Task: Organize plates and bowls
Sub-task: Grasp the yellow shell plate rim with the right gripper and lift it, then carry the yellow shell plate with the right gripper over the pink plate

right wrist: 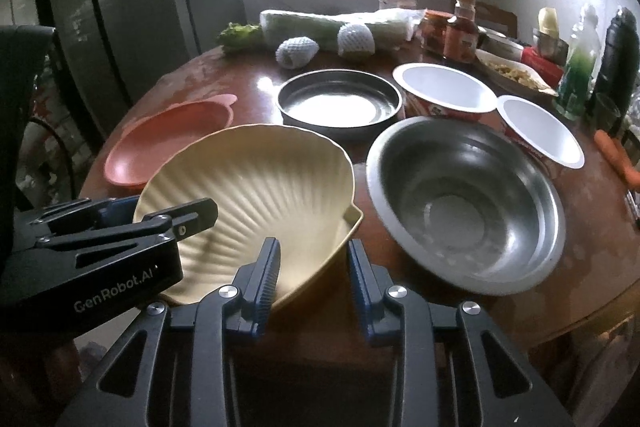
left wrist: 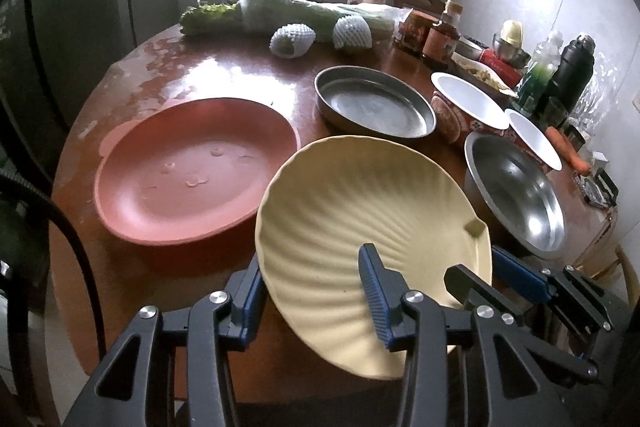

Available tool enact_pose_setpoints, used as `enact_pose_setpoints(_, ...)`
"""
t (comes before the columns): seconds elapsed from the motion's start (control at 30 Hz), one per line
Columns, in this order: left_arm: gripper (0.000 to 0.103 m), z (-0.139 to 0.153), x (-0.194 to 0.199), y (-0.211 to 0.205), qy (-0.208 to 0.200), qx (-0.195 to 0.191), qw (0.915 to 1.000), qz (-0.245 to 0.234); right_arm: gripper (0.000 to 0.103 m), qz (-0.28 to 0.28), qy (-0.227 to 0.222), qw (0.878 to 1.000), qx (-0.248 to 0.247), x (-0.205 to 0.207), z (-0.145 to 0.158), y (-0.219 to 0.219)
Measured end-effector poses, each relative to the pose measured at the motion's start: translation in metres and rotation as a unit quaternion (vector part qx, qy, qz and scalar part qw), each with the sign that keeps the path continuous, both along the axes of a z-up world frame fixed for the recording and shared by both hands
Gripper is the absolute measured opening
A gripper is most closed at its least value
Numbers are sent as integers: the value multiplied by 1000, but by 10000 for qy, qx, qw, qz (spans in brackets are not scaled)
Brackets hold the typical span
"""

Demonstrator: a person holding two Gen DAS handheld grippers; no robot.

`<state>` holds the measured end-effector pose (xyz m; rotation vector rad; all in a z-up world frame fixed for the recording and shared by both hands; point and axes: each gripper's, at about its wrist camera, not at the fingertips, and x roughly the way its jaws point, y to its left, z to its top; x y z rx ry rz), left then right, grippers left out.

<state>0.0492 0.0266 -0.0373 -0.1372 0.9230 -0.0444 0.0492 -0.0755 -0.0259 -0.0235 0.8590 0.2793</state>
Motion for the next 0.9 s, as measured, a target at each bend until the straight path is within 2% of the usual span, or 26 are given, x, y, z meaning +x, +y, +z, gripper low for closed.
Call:
enact_pose_setpoints(0.4,45,32,-19,14,-394,134,9990,182,35,159,-391,9991,68,-17,30,15)
enact_pose_setpoints(0.77,43,45,-17,46,-552,169,9972,471,34,454,-590,9972,110,-6,46,46)
enact_pose_setpoints(0.9,43,48,-12,58,-637,307,9956,618,32,593,-718,9956,52,0,50,62)
